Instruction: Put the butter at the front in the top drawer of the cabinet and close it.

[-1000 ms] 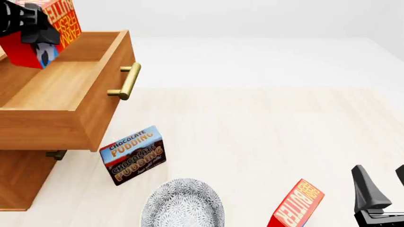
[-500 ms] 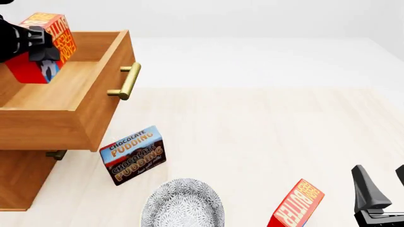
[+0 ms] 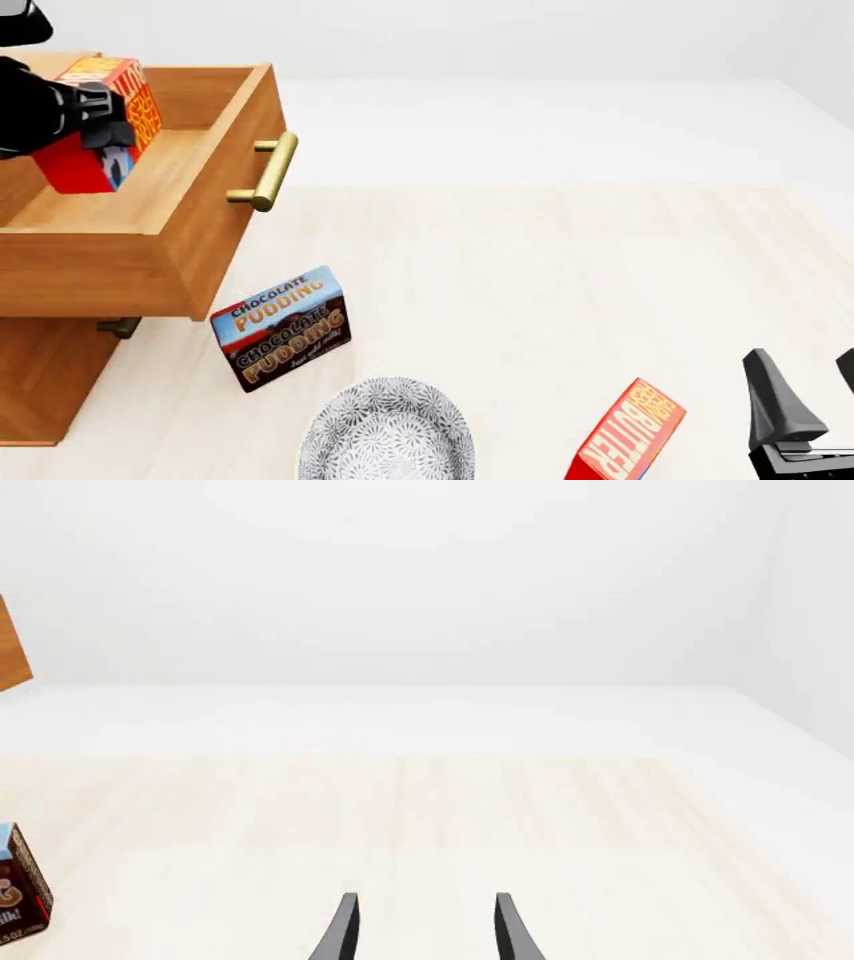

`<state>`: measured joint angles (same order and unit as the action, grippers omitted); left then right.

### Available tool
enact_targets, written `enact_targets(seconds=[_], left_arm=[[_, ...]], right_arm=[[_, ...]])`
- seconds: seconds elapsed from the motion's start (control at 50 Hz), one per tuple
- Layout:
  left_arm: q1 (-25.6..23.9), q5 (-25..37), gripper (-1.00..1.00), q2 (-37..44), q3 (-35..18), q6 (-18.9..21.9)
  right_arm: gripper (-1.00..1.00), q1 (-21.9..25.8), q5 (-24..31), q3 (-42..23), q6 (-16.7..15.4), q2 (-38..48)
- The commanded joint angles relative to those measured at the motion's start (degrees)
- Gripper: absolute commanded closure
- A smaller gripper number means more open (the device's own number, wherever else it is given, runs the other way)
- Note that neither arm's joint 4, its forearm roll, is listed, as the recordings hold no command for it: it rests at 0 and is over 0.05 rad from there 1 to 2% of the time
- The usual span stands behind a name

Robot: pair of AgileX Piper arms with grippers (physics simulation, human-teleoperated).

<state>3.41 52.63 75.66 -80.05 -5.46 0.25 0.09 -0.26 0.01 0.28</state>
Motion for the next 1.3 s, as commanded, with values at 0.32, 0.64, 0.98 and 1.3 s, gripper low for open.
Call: enact_targets(seconds=[0.32, 0.64, 0.98, 1.3], left_arm=[[1.1, -5.5, 1.0, 2.0, 2.9, 1.2], [0.6, -7.7, 1.0, 2.7, 4.5, 1.2], [0.5, -8.4, 1.0, 2.5, 4.6, 1.5], [0.2, -9.6, 1.0, 1.8, 7.8, 0.4]], right_arm=[[-1.0, 0.0, 0.0, 0.1, 0.0, -0.1], [-1.0, 0.0, 0.0, 0.1, -0.1, 0.0], [-1.0, 0.0, 0.0, 0.1, 0.0, -0.1], [-1.0, 0.0, 0.0, 0.1, 0.0, -0.1]])
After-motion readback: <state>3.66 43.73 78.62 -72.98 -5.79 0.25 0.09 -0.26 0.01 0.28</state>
